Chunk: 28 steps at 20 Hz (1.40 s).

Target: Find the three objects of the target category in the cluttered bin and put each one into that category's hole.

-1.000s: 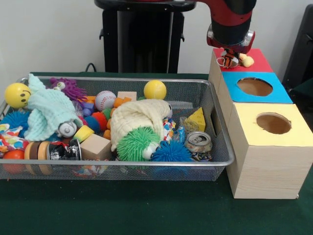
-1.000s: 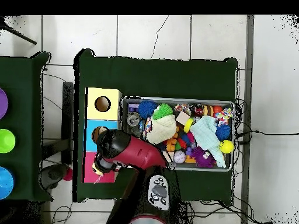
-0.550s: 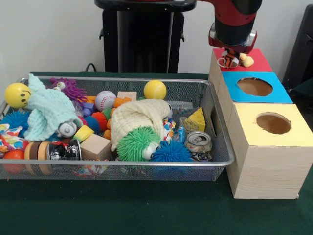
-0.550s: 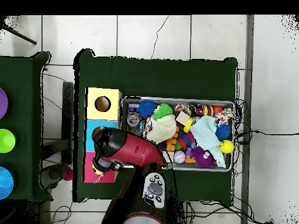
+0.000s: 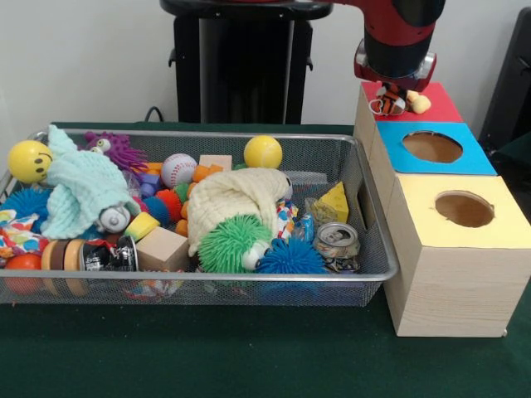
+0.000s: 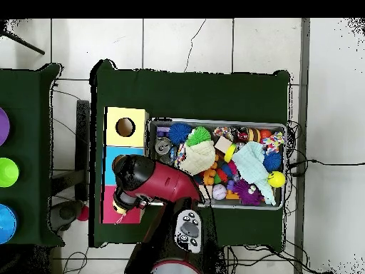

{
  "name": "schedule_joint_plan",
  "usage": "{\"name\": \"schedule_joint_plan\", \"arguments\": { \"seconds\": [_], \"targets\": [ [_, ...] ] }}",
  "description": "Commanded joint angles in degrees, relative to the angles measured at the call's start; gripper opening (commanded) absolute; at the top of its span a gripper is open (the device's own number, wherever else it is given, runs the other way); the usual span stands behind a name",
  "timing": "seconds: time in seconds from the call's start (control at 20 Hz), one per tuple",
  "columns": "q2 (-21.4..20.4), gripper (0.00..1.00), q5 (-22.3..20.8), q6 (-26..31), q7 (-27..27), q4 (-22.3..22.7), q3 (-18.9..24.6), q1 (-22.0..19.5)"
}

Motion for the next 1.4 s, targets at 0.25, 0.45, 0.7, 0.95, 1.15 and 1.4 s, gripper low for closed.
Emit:
{"name": "schedule_joint_plan", "arguments": {
  "seconds": [0.25, 0.45, 0.7, 0.95, 1.15, 1.4],
  "targets": [
    [-1.6, 0.0, -2.0, -3.6, 9.5, -5.3, -0.7, -2.7],
    [-3.9, 0.0, -2.5, -1.2, 10.0, -4.5, -1.2, -2.6],
    [-6.8, 0.0, -4.6, 3.0, 11.1, -4.4, -3.1, -1.3],
    [-8.2, 0.0, -5.2, 5.9, 11.8, -3.6, -3.7, -0.8],
    [-8.9, 0.0, -5.4, 7.1, 11.8, -3.4, -3.8, -0.7],
    [-8.4, 0.0, -3.3, 8.1, 12.2, -0.9, -2.0, -1.7]
  ]
}}
